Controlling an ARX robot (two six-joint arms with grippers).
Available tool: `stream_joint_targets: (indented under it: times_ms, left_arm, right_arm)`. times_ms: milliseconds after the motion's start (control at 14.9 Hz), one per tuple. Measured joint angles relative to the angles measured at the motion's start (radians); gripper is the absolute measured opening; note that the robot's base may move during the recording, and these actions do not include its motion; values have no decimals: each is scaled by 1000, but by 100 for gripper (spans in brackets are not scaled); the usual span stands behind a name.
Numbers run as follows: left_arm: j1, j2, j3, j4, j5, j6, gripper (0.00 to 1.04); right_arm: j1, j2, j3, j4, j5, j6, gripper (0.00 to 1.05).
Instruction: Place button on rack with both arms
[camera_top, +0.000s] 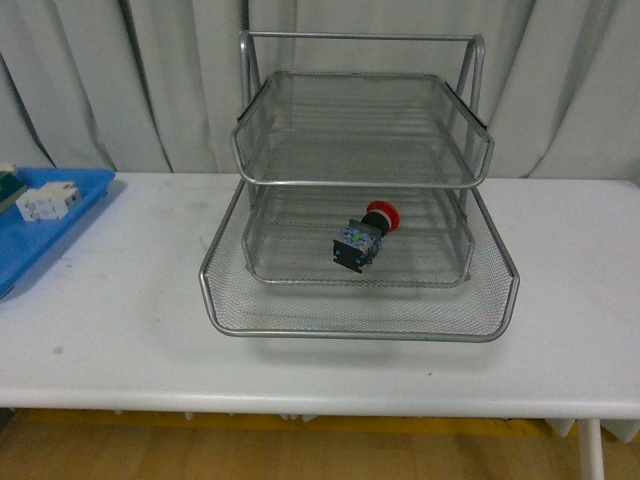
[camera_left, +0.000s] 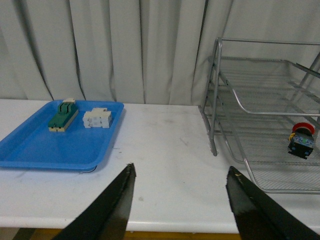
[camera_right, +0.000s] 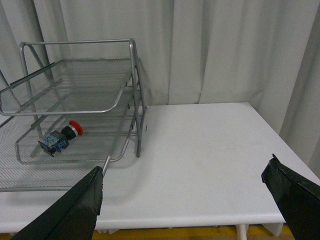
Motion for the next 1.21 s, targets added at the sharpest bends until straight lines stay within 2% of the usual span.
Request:
stream_joint_targets:
  times_ms: [67, 134, 201, 335, 402, 603, 805, 872, 1006, 1207]
  left_arm:
    - [0, 0, 0, 0, -1, 0, 70]
    - [0, 0, 0, 0, 0, 0, 84]
    - [0, 0, 0, 0, 0, 0, 99]
    - [0, 0, 0, 0, 0, 2, 98]
    - [0, 0, 0, 0, 0, 3, 98]
    - [0, 0, 0, 0, 0, 3, 98]
    - [0, 0, 0, 0, 0, 3, 98]
    - [0, 0, 0, 0, 0, 3, 98]
    - [0, 0, 0, 0, 0, 3, 98]
    - [0, 0, 0, 0, 0, 3, 98]
  right_arm:
    - [-32, 40, 17, -47, -80, 13, 98]
    - [-68, 241, 50, 93, -133, 39, 98]
    - [-39, 442, 103, 273, -136, 68, 98]
    - [23, 772, 230, 521, -110, 109, 98]
    - [57, 935, 314, 587, -106, 140, 98]
    - [198, 1405, 628, 449, -95, 215, 98]
    - [356, 1651, 846, 252, -60, 223, 98]
    - [402, 1685, 871, 210, -51, 222, 93]
    - [468, 1717, 886, 150, -37, 219, 73]
    - [500, 1733, 896, 112, -21, 219, 42]
